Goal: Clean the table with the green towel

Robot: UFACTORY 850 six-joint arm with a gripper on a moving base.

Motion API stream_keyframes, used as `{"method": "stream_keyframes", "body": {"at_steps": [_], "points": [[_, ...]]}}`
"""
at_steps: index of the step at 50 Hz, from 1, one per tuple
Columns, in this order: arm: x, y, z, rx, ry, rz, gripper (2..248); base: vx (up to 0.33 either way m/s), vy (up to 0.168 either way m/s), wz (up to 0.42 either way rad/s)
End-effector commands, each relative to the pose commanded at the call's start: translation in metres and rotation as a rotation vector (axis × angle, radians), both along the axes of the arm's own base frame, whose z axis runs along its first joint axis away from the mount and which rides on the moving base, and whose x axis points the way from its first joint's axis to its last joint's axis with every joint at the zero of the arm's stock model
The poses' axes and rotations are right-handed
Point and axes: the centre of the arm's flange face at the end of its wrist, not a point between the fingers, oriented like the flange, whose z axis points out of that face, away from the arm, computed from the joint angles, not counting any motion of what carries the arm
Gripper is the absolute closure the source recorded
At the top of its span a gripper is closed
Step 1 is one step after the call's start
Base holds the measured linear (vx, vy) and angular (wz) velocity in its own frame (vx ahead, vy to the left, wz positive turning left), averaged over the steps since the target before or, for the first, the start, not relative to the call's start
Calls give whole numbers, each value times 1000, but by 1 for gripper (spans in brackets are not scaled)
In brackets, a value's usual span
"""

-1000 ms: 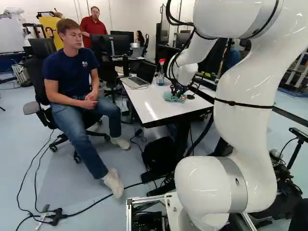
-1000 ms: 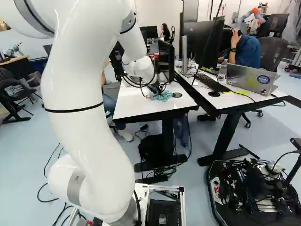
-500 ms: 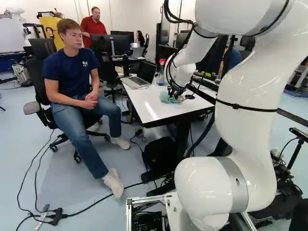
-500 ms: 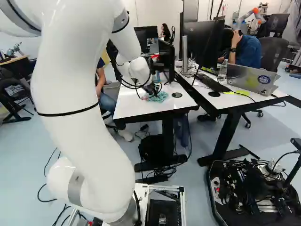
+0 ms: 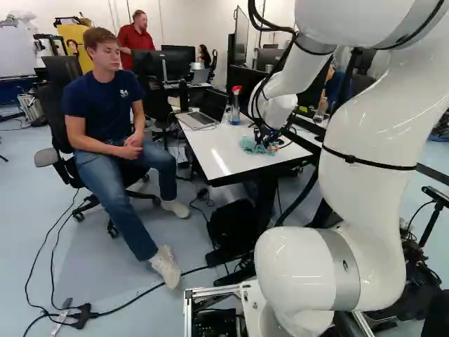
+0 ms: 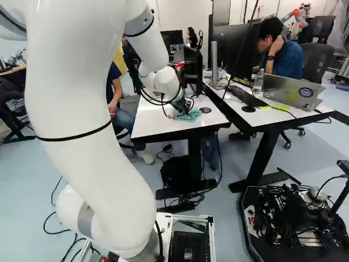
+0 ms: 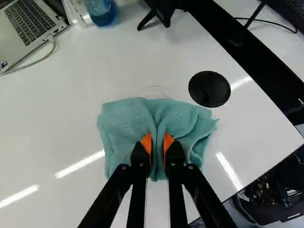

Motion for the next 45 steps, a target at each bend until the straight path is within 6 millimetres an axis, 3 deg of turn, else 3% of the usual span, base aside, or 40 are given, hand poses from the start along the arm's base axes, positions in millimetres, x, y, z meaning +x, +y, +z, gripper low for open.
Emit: {"method": "stream_keyframes", "body": {"at_steps": [13,26,45], "points": [[2,-22,0,-1,-2,-42,202,0,0,0],[19,-41,-1,-3,-11,-68,202,0,0,0],[54,-42,-3,-6,-27,-52,202,0,0,0]]}}
